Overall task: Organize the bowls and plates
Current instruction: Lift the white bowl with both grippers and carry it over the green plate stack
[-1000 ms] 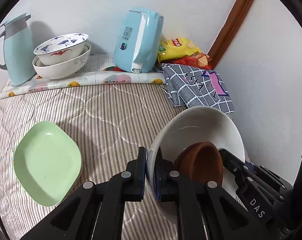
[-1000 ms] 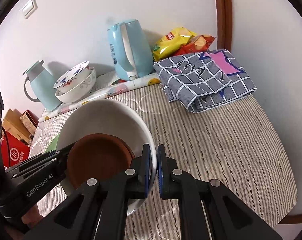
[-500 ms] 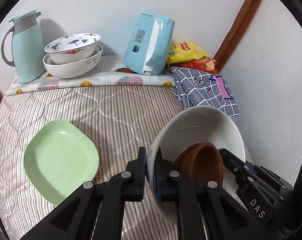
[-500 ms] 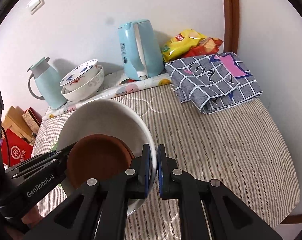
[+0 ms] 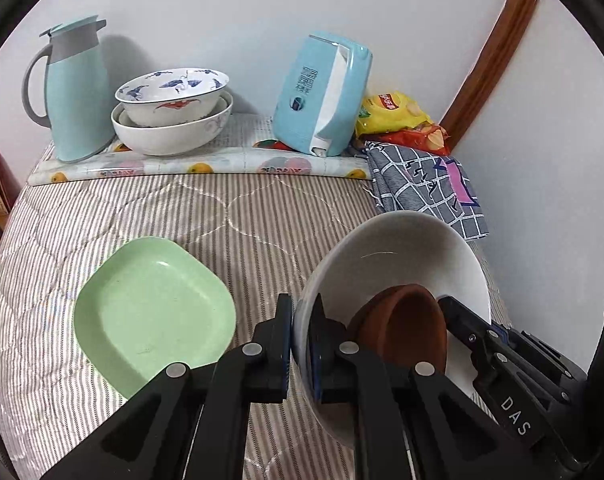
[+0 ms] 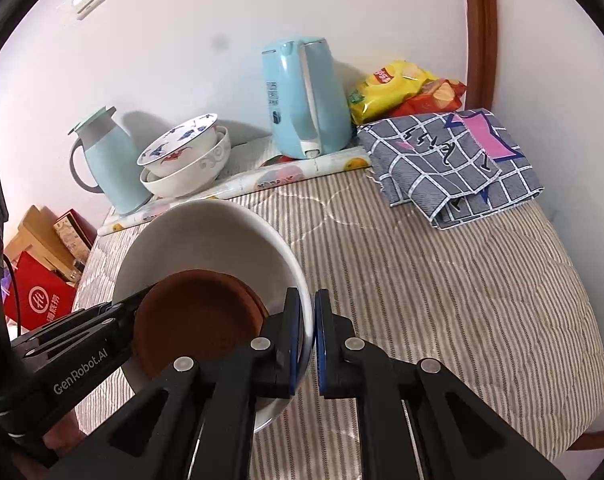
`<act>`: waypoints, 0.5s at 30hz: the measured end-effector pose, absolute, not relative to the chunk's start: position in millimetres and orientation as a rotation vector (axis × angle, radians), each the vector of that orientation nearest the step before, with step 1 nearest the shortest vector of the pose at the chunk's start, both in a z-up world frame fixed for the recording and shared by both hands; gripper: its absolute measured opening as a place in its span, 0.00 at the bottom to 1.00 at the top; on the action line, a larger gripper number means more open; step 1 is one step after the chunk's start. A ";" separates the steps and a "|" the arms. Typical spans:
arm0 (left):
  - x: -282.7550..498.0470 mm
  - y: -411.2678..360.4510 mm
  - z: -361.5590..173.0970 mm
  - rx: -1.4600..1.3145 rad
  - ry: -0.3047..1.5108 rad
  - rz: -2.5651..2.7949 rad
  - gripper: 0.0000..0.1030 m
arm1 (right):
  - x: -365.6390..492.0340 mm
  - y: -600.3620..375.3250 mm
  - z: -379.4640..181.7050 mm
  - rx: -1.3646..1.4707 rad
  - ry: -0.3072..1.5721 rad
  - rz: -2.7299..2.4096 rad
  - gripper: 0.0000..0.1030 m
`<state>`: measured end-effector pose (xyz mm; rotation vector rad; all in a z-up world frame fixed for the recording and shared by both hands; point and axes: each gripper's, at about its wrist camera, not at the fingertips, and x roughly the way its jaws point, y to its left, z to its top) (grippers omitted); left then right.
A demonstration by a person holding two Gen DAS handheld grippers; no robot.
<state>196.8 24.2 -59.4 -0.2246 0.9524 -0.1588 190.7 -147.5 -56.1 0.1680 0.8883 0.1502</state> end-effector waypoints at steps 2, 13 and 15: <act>196.2 26.5 -59.1 -0.227 0.953 -0.155 0.08 | 190.5 -144.8 -56.4 0.167 0.887 0.154 0.07; 193.5 42.6 -57.4 -0.238 0.954 -0.133 0.08 | 190.9 -129.6 -57.8 0.169 0.891 0.179 0.07; 192.4 45.5 -58.0 -0.240 0.954 -0.127 0.08 | 191.6 -126.6 -58.5 0.166 0.893 0.184 0.07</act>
